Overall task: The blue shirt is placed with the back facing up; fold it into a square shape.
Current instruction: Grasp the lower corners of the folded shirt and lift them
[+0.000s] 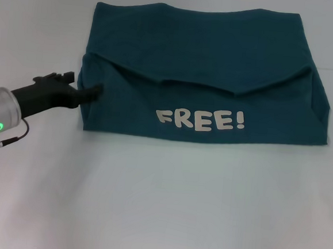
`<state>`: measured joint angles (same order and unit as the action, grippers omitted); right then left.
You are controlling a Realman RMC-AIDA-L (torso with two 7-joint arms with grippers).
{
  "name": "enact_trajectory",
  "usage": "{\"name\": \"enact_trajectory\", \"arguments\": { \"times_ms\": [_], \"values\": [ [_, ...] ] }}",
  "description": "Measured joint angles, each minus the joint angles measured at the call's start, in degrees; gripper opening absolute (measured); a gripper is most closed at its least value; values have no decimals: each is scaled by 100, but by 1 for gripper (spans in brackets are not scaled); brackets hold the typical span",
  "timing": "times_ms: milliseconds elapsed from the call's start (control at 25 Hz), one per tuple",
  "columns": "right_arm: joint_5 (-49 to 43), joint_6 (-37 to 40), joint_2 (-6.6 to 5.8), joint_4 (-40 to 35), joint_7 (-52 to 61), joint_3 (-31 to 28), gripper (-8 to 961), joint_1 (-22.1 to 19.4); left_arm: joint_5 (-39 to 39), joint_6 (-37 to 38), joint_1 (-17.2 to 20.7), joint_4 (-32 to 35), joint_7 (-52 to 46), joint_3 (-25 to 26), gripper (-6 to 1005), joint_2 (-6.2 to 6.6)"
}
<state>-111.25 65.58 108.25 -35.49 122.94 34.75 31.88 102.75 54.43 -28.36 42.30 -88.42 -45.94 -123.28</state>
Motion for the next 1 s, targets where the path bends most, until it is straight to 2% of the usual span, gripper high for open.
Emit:
{"name": "enact_trajectory", "arguments": {
  "times_ms": [200, 560, 1000],
  "values": [
    [-19, 7, -27, -11, 74, -28, 773, -4, 474, 83, 68, 15, -193, 215, 877, 7],
    [-20, 15, -31, -5, 79, 13, 771, 5, 776, 174, 231, -158, -129, 179, 877, -59],
    [-19, 28, 63, 16, 37, 92, 770, 1, 1008, -148, 61, -530, 356, 63, 878, -91]
  ]
}}
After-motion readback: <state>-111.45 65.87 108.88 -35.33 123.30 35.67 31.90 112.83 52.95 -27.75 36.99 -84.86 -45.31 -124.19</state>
